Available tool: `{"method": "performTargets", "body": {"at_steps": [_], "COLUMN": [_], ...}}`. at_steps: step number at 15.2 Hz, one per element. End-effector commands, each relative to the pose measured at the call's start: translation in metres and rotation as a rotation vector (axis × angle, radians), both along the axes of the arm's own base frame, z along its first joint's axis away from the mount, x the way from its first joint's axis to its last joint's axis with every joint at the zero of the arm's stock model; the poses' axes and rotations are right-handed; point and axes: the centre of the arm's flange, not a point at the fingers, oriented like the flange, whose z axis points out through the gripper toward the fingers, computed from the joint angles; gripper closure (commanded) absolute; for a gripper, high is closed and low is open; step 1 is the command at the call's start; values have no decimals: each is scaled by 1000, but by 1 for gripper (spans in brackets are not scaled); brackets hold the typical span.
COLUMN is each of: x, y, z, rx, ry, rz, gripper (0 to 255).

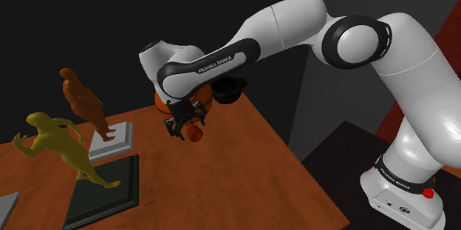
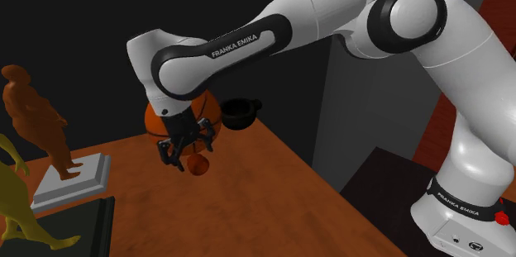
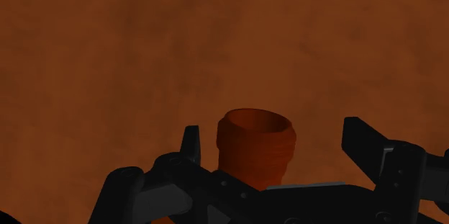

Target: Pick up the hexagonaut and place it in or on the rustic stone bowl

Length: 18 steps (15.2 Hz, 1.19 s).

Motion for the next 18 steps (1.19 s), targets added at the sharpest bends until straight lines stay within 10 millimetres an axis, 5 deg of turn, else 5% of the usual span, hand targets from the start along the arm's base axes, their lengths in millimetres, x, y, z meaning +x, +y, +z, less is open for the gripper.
{"method": "performTargets", "body": {"at_steps": [1, 6, 13, 14, 18], "x": [3, 0, 0, -1, 1], "y": [-5, -9, -9, -2, -8], "z": [-13, -37, -37, -44, -45], "rx": [-9, -9, -9, -9, -10], "ry": [7, 7, 7, 6, 8], "rz": [-3, -3, -3, -3, -2], "gripper": [0, 0, 0, 255, 255]}}
